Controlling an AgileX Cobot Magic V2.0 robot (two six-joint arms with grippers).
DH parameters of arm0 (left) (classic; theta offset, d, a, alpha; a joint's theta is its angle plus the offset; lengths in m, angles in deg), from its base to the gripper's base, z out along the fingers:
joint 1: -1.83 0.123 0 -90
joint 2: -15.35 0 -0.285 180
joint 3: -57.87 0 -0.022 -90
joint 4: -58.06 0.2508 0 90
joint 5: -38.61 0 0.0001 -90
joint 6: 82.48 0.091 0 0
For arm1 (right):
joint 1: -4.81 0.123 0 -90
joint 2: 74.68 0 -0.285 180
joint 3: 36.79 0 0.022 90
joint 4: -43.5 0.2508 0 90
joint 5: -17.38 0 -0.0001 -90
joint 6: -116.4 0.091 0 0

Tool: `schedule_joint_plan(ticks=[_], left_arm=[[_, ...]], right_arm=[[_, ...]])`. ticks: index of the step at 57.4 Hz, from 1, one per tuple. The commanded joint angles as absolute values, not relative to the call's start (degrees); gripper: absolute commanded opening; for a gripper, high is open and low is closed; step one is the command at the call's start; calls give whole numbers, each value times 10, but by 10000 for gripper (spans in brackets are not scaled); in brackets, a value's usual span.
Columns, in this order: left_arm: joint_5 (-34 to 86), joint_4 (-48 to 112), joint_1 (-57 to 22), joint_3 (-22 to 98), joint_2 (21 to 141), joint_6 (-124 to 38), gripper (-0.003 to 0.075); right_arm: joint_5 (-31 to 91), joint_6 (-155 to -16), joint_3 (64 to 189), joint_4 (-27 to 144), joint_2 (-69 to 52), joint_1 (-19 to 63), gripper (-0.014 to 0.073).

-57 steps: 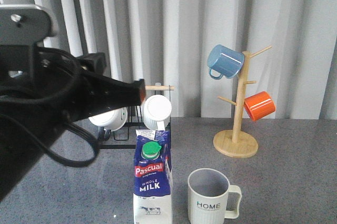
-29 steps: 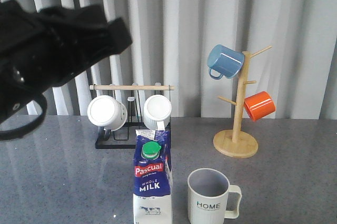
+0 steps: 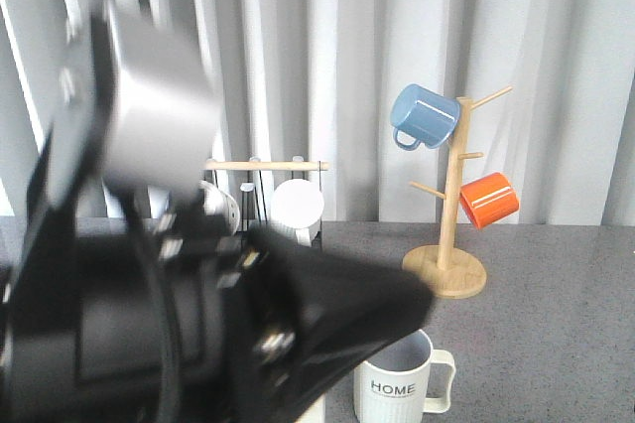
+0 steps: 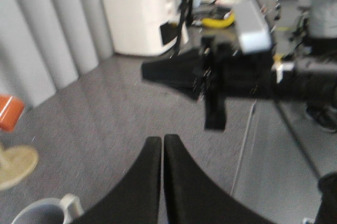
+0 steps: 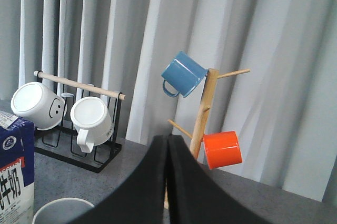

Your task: Place milk next to cup

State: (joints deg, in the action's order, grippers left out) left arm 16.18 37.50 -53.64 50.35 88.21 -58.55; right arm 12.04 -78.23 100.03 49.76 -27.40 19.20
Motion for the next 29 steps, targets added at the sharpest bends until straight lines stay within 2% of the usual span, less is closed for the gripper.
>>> schedule_joint_plan(ticks=[1, 9, 23, 29], left_arm=[[194, 597, -529, 471, 825, -807, -8], [190, 735, -464, 405, 749, -973, -8], [208, 736, -248, 284, 613, -956, -8], [259, 712, -164, 199, 550, -956, -8]], right_arm=[[80, -785, 1020, 491, -276, 188, -7], [80, -785, 1020, 491, -276, 188, -7], [80, -785, 1020, 491, -276, 188, -7], [80, -785, 1020, 491, -276, 188, -7]])
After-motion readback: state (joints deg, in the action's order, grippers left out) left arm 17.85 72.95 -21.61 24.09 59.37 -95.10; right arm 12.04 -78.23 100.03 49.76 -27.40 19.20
